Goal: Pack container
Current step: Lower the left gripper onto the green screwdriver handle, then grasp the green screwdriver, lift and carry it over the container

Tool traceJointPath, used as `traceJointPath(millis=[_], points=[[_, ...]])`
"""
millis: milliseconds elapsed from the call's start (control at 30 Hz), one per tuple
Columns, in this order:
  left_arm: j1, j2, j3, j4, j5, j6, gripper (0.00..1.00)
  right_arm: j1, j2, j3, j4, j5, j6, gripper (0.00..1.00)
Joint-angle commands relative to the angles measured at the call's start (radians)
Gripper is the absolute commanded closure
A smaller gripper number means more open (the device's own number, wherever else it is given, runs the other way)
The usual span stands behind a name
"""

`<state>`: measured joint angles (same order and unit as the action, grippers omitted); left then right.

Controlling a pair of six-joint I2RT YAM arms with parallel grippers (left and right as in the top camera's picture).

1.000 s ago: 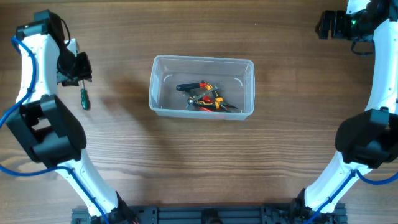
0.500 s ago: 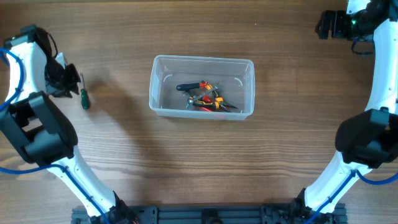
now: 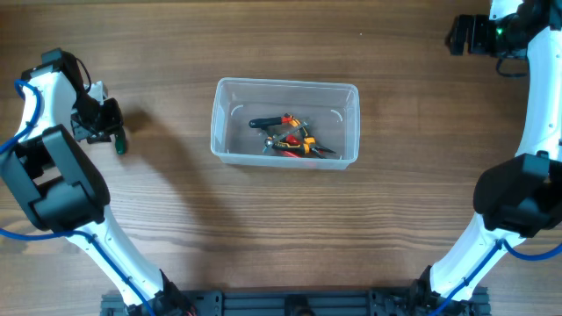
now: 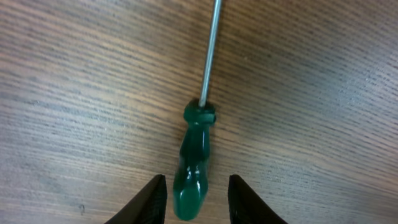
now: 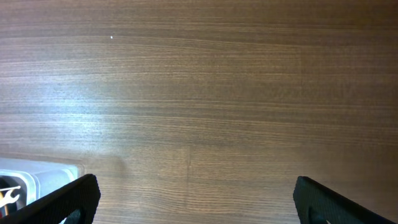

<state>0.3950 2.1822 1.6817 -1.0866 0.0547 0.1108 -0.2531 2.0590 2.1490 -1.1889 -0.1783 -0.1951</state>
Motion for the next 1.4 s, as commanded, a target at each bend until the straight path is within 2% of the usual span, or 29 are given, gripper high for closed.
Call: traceJointPath(millis=[0,767,800,867,1033,1200,1367], points=[[0.002,0.014,-0.008,0.014,0.027,0.047,0.65,-0.001,0.0,-0.005,0.003,0.005,0.015,0.0],[-0.032,0.014,-0.105,0.108,0.004,0.039,0.61,-0.001,0.0,-0.005,0.003,0.005,0.015,0.0],[-0.032,0.014,-0.105,0.105,0.005,0.039,0.64,-0.001,0.0,-0.005,0.003,0.005,0.015,0.0],[-0.032,0.014,-0.105,0.096,0.004,0.039,0.79,-0.001,0.0,-0.005,0.003,0.005,0.015,0.0],[-0.032,0.014,-0.105,0.091,0.004,0.039,0.96,-0.001,0.0,-0.005,0.003,0.005,0.014,0.0],[-0.032,-0.013,-0.079,0.067,0.004,0.009,0.96,-0.001,0.0,-0.005,0.003,0.005,0.014,0.0],[-0.035,-0.095,0.07,-0.032,0.005,0.01,0.96,-0.001,0.0,-0.005,0.003,0.005,0.014,0.0]])
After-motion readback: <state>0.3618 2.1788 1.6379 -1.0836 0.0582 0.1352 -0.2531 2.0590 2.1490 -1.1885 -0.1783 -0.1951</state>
